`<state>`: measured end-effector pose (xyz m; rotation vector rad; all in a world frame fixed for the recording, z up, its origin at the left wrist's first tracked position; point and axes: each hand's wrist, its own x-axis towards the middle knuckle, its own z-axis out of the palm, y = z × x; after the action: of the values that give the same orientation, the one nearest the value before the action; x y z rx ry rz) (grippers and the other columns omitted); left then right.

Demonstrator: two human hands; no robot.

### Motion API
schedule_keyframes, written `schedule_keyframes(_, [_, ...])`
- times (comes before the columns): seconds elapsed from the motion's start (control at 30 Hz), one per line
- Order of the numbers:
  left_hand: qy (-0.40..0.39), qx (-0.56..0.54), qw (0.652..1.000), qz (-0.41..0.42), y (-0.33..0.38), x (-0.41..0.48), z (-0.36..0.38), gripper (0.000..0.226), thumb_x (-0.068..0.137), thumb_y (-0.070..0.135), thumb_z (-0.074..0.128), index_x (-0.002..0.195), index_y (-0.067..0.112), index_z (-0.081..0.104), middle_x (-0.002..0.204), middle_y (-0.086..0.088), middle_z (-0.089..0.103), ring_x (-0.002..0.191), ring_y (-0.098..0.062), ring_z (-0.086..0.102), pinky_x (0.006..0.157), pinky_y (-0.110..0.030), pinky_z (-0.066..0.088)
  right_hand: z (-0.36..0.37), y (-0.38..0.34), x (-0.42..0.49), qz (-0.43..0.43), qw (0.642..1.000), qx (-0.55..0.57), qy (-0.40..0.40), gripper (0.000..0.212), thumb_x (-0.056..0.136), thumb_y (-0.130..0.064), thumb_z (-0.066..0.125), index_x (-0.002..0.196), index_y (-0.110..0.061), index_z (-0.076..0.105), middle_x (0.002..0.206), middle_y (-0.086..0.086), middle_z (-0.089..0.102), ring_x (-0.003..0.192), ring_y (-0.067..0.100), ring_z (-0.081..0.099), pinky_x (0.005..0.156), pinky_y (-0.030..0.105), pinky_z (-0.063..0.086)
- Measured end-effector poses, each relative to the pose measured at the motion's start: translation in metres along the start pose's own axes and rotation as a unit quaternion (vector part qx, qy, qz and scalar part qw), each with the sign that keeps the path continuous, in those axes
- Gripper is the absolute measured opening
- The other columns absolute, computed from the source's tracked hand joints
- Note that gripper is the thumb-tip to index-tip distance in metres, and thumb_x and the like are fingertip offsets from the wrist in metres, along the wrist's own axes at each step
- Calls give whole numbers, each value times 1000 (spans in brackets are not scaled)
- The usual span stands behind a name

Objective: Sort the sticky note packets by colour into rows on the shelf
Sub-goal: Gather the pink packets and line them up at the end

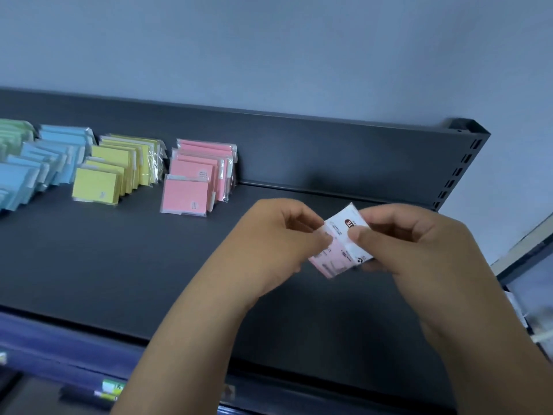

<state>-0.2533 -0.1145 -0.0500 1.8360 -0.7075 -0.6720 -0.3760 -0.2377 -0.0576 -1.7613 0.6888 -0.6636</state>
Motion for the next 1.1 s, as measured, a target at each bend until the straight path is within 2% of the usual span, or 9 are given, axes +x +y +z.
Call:
schedule_keyframes(0.1, [16,-24,997,-65,-8,-2,-15,19,95,28,67,96,10,73,87,-11,77,70,-30,71,67,-37,61,7,-7,-2,-26,999,36,23,21,85,-7,77,87,-28,82,87,-7,80,84,10,76,83,36,60])
schedule_keyframes(0.23, [-23,-211,966,-151,-13,1,-46,41,101,36,57,103,-3,70,85,-18,77,69,-27,74,57,-29,61,29,-15,-1,-80,996,-13,29,32,78,-14,84,83,-45,81,105,-10,73,99,5,70,85,28,52])
schedule_keyframes(0.4, [10,-322,940,-115,-36,8,-92,22,89,12,72,107,-1,72,86,-17,78,67,-18,75,59,-26,60,77,-28,-4,-114,992,-51,23,34,77,-18,84,89,-50,80,108,-14,69,99,3,68,79,17,53])
schedule_keyframes(0.5, [44,-345,933,-90,-52,11,-132,21,85,4,75,106,6,71,88,-11,79,70,-18,76,61,-25,60,117,-30,2,-40,995,25,87,32,85,-8,78,100,-37,81,98,-3,79,92,15,75,84,32,59])
schedule_keyframes(0.6, [79,-287,953,-50,-68,13,-172,19,85,1,76,100,13,73,86,-4,79,74,-20,77,62,-25,61,163,-40,10,63,990,93,89,22,91,-2,71,107,-16,76,86,5,81,87,23,78,80,34,59])
schedule_keyframes(0.8, [106,-116,987,35,-101,27,-227,16,90,2,66,88,15,75,80,-4,75,71,-22,75,70,-43,64,232,-56,21,115,988,76,69,8,87,-5,75,89,-11,81,84,10,80,85,25,76,80,33,60])
schedule_keyframes(0.93, [140,149,973,106,-112,31,-234,38,95,9,50,59,13,39,63,-3,43,56,-20,39,51,-32,31,264,-58,17,99,989,48,100,18,88,-8,75,77,-21,83,84,7,80,96,29,76,96,43,59])
schedule_keyframes(1.03, [162,173,964,125,-112,33,-234,47,98,13,50,57,20,27,75,-4,39,55,-13,31,48,-23,17,275,-58,13,76,986,34,143,20,87,-14,74,82,-31,84,89,-2,81,99,25,75,100,47,57])
schedule_keyframes(1.1, [179,182,959,120,-116,38,-233,43,97,15,51,57,18,35,72,-2,43,56,-12,36,47,-23,20,279,-56,9,78,984,43,151,23,87,-15,72,84,-34,84,91,1,81,103,32,74,100,52,56])
